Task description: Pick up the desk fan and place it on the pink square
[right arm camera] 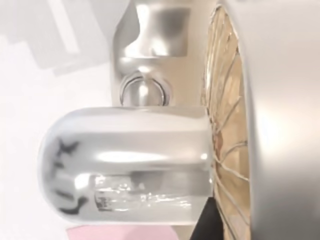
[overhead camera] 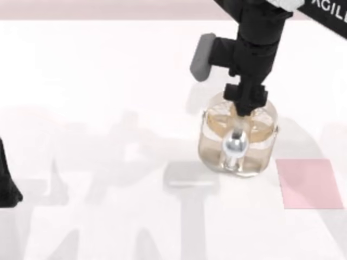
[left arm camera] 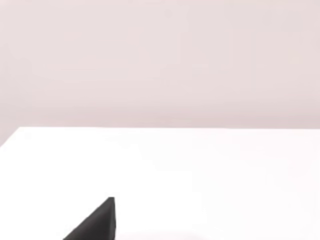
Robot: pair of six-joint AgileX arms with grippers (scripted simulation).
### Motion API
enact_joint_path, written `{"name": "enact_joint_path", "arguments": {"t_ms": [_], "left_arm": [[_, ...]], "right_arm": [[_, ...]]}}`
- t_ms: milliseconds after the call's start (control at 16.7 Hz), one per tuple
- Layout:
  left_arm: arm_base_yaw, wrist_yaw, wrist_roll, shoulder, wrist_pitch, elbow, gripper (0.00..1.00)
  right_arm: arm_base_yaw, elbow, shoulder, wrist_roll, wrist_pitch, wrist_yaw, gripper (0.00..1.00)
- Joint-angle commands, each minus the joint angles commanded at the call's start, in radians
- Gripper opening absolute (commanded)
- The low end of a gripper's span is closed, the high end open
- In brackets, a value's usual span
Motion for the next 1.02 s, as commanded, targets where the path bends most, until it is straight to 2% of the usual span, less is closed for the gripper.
{"name": "enact_joint_path", "arguments": {"t_ms": [420,840,1020], "left_arm": [[0.0,0.0,0.0,0.0,0.0,0.0,1.0],[0.0,0.0,0.0,0.0,0.0,0.0,1.0],[0.0,0.0,0.0,0.0,0.0,0.0,1.0]], "right_arm": [[-0.001,0.017,0.004,0.0,-0.017,0.0,0.0],[0.004,0.303,0.066,0.0,-0.226,0.0,0.0],[0.005,0.336,0.075,0.0,-0.259,0.001,0.0]]}}
